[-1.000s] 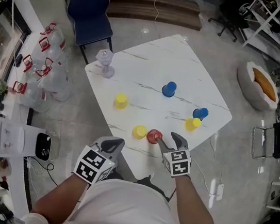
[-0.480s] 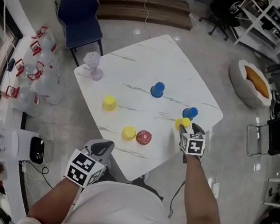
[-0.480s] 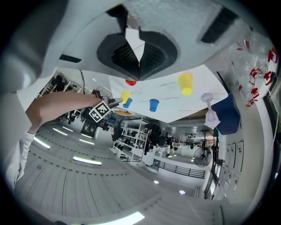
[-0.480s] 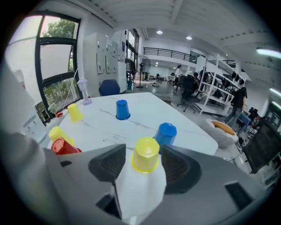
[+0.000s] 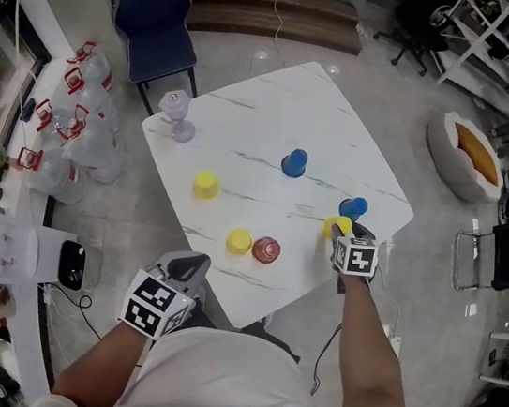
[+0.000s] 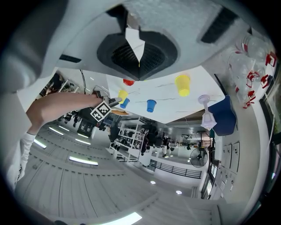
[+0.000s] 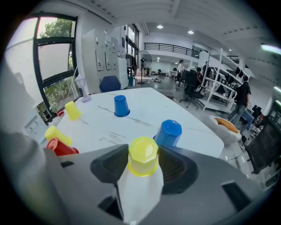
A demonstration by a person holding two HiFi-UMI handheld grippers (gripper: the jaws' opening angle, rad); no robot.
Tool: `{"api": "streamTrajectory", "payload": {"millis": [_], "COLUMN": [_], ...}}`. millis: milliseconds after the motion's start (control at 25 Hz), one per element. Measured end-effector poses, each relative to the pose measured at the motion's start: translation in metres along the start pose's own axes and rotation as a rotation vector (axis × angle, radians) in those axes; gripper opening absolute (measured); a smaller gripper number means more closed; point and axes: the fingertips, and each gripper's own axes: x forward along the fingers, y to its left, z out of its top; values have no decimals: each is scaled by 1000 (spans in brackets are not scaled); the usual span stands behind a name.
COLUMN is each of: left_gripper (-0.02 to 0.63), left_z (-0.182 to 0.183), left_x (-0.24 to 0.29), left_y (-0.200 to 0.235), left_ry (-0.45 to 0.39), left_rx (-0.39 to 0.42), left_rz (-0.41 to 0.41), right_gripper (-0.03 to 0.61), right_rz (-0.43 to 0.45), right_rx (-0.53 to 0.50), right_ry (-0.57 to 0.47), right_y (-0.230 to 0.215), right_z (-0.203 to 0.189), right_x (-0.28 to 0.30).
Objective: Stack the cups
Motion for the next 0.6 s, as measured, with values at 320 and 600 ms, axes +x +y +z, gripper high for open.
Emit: {"api": "streamTrajectory", "payload": {"millis": [320,600], "left_gripper": [9,9], "left_z": [2,6], "left_x": [7,9], "left_y": [0,-4], "left_ry": [0,-1], "left_rx": [9,32], "left_rz": [-14,-39], "right_gripper": [219,221], "right_rz": [124,198], "right_rx": [-76,-180], "right_ry": [-81,-51], "right_y": [72,128], "right_z": [-1,-34], "right_x": [-37,-52]}}
